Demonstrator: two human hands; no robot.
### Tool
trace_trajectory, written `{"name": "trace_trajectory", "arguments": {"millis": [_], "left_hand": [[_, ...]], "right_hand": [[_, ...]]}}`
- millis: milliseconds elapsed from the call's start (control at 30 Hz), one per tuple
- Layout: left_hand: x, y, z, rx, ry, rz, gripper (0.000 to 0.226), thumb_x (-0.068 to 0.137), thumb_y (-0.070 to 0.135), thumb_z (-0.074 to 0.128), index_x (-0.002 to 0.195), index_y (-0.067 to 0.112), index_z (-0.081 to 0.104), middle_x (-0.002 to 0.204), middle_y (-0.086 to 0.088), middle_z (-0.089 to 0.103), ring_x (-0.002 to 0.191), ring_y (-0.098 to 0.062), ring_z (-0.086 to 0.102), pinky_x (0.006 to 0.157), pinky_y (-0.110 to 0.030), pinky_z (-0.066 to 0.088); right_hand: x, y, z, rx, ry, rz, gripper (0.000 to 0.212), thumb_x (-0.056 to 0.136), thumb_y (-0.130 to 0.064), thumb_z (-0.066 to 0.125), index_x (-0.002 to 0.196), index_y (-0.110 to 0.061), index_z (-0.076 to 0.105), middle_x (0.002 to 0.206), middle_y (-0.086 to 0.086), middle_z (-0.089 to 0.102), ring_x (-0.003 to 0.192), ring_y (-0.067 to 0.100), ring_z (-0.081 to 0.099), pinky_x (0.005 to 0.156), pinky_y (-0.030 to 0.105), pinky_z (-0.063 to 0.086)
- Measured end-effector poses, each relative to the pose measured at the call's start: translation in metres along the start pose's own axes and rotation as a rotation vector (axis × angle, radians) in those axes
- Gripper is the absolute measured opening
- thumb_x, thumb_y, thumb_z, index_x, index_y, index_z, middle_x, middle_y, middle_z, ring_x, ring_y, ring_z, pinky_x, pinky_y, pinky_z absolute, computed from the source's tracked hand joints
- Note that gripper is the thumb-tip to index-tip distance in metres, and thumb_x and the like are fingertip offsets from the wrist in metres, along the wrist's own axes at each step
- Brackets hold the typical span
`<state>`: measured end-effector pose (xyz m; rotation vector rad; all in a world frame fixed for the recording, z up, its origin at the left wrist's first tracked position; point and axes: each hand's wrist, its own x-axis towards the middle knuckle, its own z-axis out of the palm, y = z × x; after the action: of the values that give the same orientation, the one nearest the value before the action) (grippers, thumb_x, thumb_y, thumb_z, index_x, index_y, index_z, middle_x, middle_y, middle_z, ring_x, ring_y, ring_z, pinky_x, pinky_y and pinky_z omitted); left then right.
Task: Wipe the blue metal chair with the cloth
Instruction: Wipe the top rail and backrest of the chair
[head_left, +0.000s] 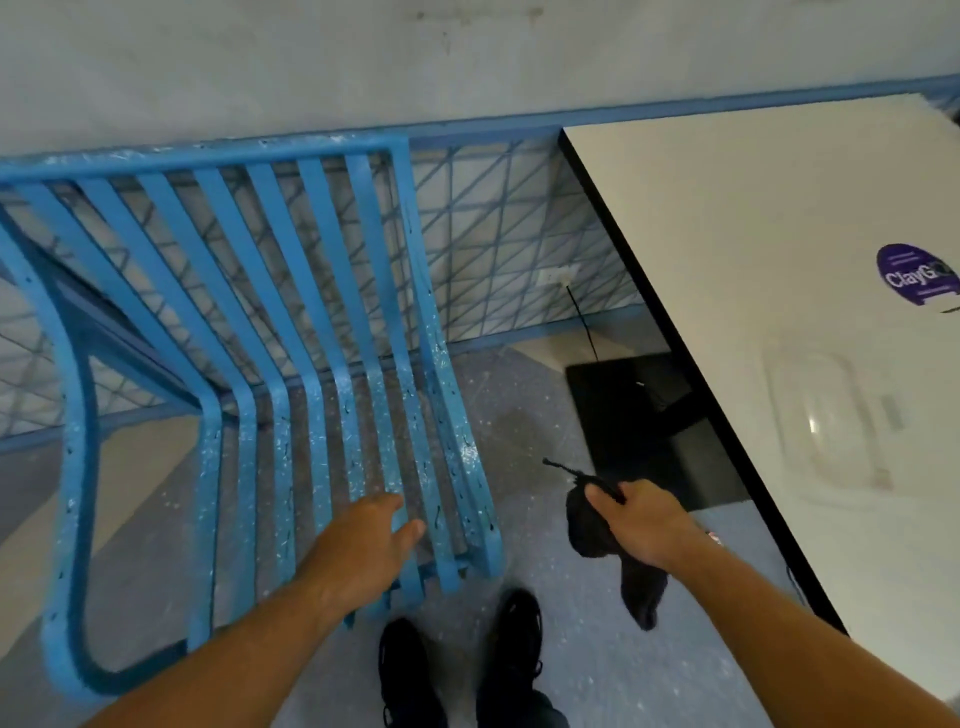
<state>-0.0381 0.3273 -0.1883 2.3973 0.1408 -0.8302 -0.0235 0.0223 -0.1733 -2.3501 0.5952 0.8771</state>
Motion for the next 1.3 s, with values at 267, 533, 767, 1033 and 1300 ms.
{"name": "trace_trajectory", "arguments": {"millis": [267,533,767,1033,1300], "left_hand": [[0.033,-0.008,0.022,-0.095,0.094,-0.032,0.042,0.097,0.052,0.037,0.09,0.018,0.06,0.081,-0.001,0.065,0.064,-0.014,0.059,0.067,-0.035,0.052],[0.056,-0.015,0.034,-0.22,0.143,-0.061,0.049,0.1,0.049,0.03,0.081,0.013,0.058,0.072,-0.009,0.06,0.068,-0.021,0.06,0.061,-0.029,0.044],[0.075,-0.017,0.042,-0.304,0.169,-0.039,0.049,0.102,0.044,0.031,0.072,0.011,0.05,0.062,-0.002,0.045,0.058,-0.015,0.046,0.059,-0.03,0.039],[0.091,-0.019,0.042,-0.341,0.196,-0.033,0.045,0.102,0.045,0.029,0.069,0.021,0.046,0.06,0.002,0.044,0.055,-0.011,0.044,0.055,-0.027,0.034],[0.107,-0.007,0.039,-0.394,0.222,0.003,0.045,0.103,0.041,0.03,0.071,0.015,0.047,0.059,0.001,0.039,0.053,-0.012,0.039,0.053,-0.027,0.033]], "right_hand": [[0.023,-0.009,0.147,0.294,0.27,-0.001,0.048,0.091,-0.068,0.03,0.101,-0.031,0.059,0.092,-0.003,0.064,0.085,0.017,0.063,0.079,0.046,0.056],[0.012,-0.024,0.229,0.179,0.294,-0.242,0.081,0.081,-0.08,-0.005,0.147,-0.034,-0.014,0.161,-0.005,-0.01,0.147,0.011,-0.004,0.122,0.037,0.005],[0.056,-0.017,0.202,0.307,0.358,-0.266,0.042,0.093,-0.052,0.047,0.13,-0.033,0.046,0.114,-0.014,0.054,0.103,0.004,0.054,0.089,0.024,0.047],[0.1,-0.061,0.18,0.178,0.262,-0.23,0.051,0.093,-0.067,0.028,0.119,-0.027,0.048,0.087,-0.002,0.065,0.079,0.018,0.065,0.072,0.043,0.058],[0.081,-0.038,0.206,0.105,0.403,-0.513,0.07,0.095,-0.059,0.023,0.152,-0.018,0.023,0.134,0.003,0.05,0.104,0.016,0.06,0.079,0.035,0.058]]}}
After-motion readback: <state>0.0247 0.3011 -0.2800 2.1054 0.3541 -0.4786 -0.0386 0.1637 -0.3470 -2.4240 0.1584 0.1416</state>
